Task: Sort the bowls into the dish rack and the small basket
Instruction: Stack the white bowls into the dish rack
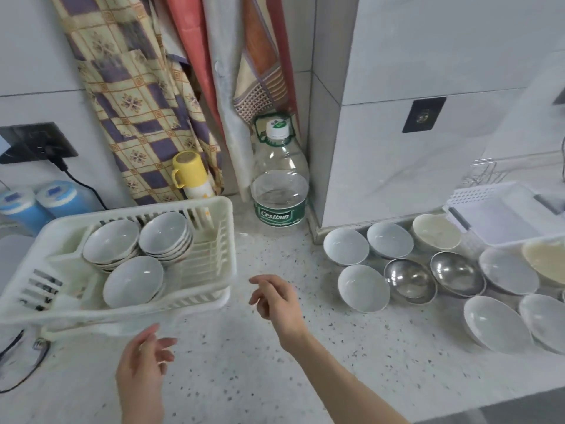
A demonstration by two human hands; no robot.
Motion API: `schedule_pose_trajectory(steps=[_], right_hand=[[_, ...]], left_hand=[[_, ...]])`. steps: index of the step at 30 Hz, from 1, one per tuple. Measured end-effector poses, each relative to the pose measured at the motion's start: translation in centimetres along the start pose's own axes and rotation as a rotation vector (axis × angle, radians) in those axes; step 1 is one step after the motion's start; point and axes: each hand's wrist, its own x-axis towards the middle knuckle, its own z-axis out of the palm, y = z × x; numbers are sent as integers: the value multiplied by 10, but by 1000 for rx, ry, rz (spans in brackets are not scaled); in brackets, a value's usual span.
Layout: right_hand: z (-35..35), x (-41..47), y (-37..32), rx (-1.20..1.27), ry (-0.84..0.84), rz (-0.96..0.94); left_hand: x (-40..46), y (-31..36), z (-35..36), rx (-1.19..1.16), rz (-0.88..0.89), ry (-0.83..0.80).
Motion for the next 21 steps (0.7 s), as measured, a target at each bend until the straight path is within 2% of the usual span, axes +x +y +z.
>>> schedule_pose_trajectory(steps=[5, 12, 16, 21], right_hand=[[-88, -18, 1, 20, 164, 96], [-186, -45, 28, -78, 452, 392], [-209, -42, 31, -31, 489, 442], [-213, -30, 21, -26, 478, 403]], left_hand=[[-56, -46, 75, 92, -103, -149], [-84, -61, 165, 265, -157, -416], [-77, -59, 212, 333, -182, -505], [-60, -51, 253, 137, -531, -495]])
